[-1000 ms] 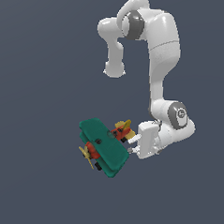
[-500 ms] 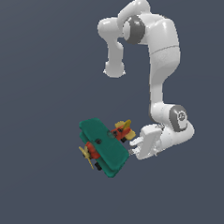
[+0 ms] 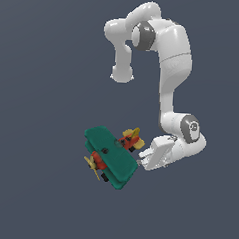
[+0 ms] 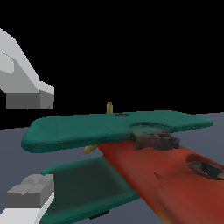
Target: Pick up the object and move it to a goal position.
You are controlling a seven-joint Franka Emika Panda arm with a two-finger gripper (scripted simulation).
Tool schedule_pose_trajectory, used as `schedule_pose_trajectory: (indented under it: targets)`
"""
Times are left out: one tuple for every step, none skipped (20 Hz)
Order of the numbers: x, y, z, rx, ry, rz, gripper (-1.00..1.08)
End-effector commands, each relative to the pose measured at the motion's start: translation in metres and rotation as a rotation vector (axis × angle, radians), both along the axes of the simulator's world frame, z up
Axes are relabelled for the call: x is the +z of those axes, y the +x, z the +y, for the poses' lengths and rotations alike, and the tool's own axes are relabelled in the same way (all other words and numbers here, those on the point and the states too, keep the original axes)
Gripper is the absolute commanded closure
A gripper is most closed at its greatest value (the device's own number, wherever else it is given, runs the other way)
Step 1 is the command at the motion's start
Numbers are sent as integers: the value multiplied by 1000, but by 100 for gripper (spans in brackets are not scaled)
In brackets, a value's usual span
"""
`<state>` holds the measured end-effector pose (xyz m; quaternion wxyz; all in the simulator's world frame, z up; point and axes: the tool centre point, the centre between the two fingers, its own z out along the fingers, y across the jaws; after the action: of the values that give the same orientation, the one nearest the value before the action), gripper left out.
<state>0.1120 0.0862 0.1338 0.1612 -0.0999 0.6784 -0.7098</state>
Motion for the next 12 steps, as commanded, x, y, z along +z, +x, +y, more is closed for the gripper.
schedule_pose_trajectory:
  targets:
    - [0, 0, 0, -4, -14, 9, -20]
    - [0, 1, 0, -5, -18, 12, -20]
    - [0, 1, -1, -7, -22, 15, -20]
    - [0, 1, -1, -8, -25, 17, -20]
    - [0, 1, -1, -9, -28, 20, -20]
    - [0, 1, -1, -10, -31, 22, -20]
    - [0, 1, -1, -11, -33, 23, -20]
    - [0, 1, -1, -12, -35, 25, -20]
    - [0, 1, -1, -12, -37, 26, -20]
    - [0, 1, -1, -13, -38, 27, -20]
    - [0, 1, -1, -13, -39, 27, -20]
    - [0, 1, -1, -13, -39, 27, -20]
